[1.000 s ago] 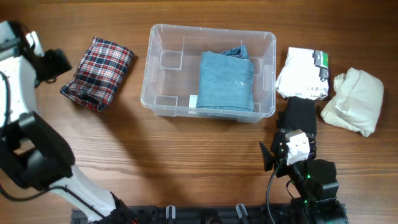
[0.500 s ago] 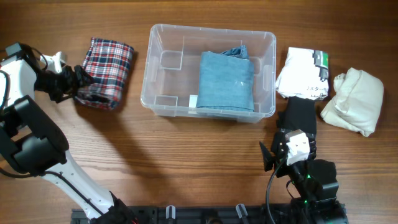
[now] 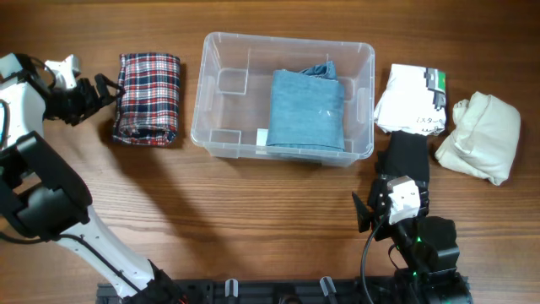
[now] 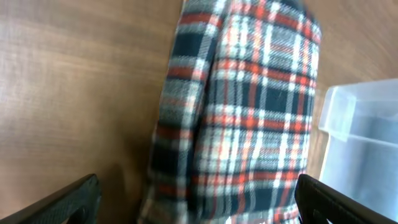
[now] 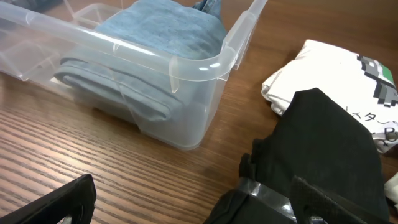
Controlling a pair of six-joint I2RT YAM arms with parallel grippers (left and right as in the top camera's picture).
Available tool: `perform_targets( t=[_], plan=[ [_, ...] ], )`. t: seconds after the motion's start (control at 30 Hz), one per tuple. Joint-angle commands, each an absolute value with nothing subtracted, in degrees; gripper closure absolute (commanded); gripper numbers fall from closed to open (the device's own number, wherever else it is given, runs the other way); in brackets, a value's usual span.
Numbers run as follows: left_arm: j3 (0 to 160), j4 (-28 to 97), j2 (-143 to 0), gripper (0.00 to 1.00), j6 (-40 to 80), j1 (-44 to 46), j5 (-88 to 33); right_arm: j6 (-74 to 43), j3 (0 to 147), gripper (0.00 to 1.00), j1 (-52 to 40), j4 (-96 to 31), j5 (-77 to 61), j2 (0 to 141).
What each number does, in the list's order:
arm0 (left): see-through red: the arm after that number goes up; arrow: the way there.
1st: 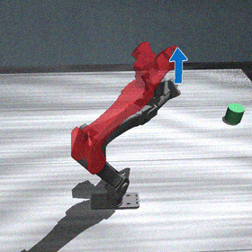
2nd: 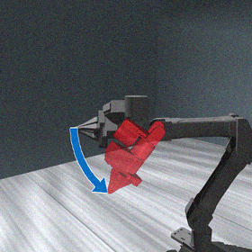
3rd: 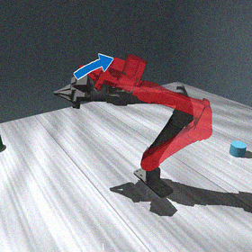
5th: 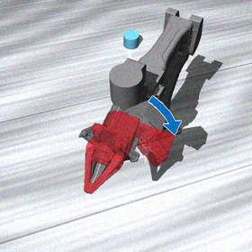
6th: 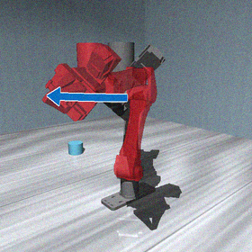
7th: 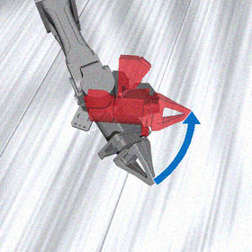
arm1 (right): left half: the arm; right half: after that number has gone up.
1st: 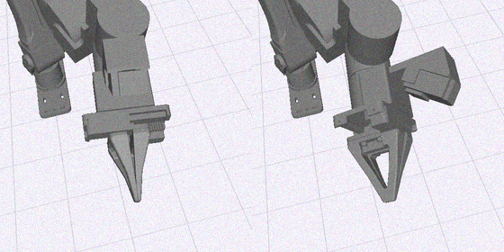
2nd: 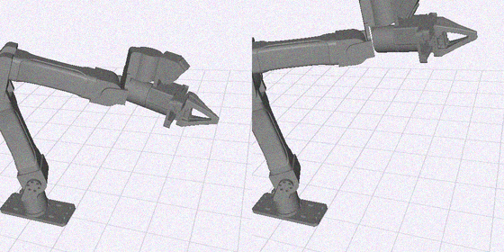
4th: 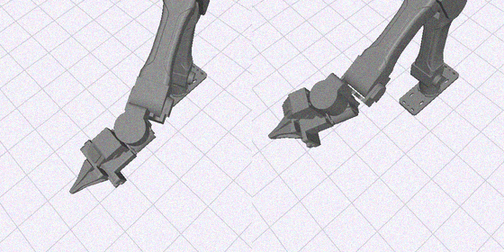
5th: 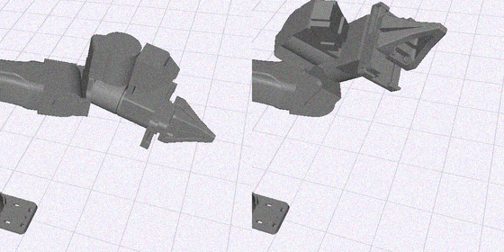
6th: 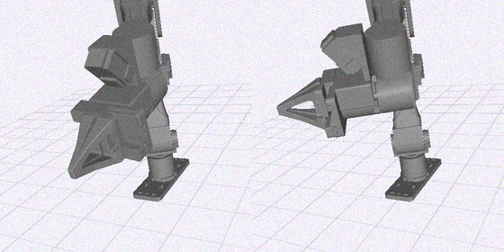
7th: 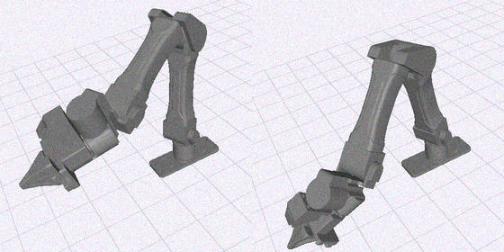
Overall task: Pack container
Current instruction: 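Grasp the red-black plaid shirt edge with the left gripper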
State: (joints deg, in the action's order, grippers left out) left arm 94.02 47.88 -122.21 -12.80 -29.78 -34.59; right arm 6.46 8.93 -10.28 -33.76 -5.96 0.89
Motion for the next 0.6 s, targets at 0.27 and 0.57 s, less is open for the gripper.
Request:
perform_targets(
  t=[0.27,0.57],
  plan=[
    [94.1,45.4,-131.1,0.26,-13.1,-22.8,-29.5,5.9,9.0,0.0,-10.0,-33.7,-6.5,0.4],
    [95.7,51.7,-123.4,0.96,-6.3,-23.1,-30.7,5.8,9.0,0.0,-10.0,-33.7,-6.5,0.4]
  ],
)
